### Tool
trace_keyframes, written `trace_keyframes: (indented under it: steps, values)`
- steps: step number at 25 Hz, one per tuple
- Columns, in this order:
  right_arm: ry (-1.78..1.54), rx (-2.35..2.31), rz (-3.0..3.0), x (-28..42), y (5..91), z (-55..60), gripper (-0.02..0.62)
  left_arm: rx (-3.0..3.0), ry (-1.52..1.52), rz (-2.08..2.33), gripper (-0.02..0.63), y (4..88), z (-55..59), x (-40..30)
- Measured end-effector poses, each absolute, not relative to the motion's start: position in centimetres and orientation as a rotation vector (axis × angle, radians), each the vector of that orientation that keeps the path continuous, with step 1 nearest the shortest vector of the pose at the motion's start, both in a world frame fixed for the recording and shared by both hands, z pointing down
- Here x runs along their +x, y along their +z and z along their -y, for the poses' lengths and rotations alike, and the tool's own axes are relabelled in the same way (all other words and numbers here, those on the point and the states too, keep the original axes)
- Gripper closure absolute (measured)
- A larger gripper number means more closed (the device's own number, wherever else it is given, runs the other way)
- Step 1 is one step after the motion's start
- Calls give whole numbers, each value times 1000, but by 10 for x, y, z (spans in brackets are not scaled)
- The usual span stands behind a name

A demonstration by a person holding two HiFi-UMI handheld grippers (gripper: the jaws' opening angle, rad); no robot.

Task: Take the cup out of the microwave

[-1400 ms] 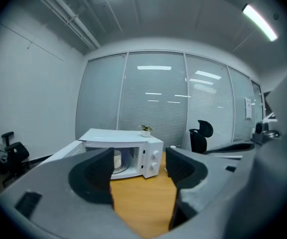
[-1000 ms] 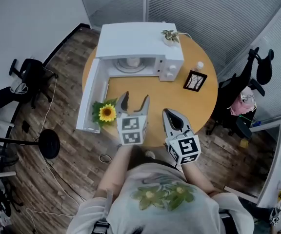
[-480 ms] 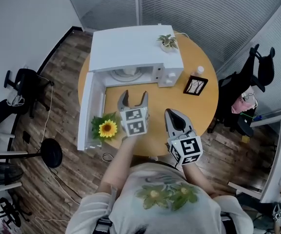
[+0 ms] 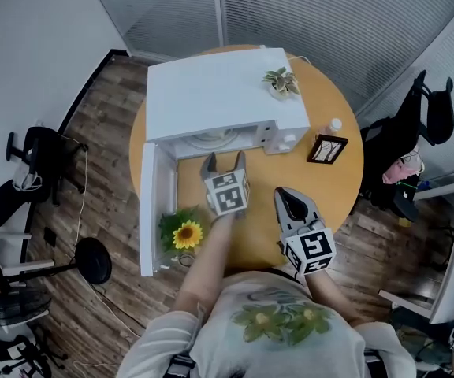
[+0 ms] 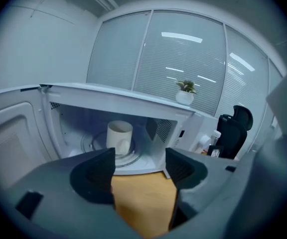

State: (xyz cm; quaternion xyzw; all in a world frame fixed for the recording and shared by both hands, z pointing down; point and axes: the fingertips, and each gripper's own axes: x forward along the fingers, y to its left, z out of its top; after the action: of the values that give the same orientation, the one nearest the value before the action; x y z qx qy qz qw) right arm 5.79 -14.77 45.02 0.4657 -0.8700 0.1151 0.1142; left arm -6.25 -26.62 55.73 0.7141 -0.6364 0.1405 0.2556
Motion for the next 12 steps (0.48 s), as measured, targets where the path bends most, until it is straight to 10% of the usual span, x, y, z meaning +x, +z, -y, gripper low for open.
trace_keyframes:
  steps: [12]
  values:
    - [366, 1366, 2516, 46, 465, 182, 578, 1810, 465, 1739, 302, 605, 320, -78]
